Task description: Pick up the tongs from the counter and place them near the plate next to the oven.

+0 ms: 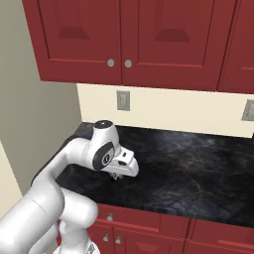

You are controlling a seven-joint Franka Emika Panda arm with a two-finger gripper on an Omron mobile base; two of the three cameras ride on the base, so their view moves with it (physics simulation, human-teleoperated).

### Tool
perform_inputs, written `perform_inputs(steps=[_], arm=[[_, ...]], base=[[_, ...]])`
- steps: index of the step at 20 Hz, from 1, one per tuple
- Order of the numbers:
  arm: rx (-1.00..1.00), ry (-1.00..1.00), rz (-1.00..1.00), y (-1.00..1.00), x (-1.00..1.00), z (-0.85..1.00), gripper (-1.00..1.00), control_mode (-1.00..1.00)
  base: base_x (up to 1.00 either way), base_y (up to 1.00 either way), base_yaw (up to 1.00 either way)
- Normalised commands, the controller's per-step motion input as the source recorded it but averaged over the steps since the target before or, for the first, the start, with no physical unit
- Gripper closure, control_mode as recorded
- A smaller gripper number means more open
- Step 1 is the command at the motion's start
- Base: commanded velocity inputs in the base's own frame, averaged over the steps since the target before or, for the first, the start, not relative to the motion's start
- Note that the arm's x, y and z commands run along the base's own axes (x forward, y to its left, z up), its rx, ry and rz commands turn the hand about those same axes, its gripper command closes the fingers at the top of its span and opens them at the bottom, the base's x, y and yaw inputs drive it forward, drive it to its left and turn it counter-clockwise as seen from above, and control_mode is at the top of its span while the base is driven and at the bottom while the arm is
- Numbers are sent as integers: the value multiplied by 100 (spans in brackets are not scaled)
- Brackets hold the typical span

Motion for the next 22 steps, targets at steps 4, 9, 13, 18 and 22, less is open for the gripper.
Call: perform_inputs(steps=[4, 9, 13, 18, 22], arm=[[1, -8, 0, -21, -44, 0, 100, 100], [0, 0, 0, 0, 0, 0, 100, 100], [0, 0, 0, 0, 0, 0, 100, 100], [0, 0, 0, 0, 0, 0, 100, 100], [0, 0, 0, 0, 0, 0, 100, 100]], base=[[-14, -6, -2], [-51, -27, -18], [-23, -26, -25], [-1, -6, -37], [0, -1, -52]])
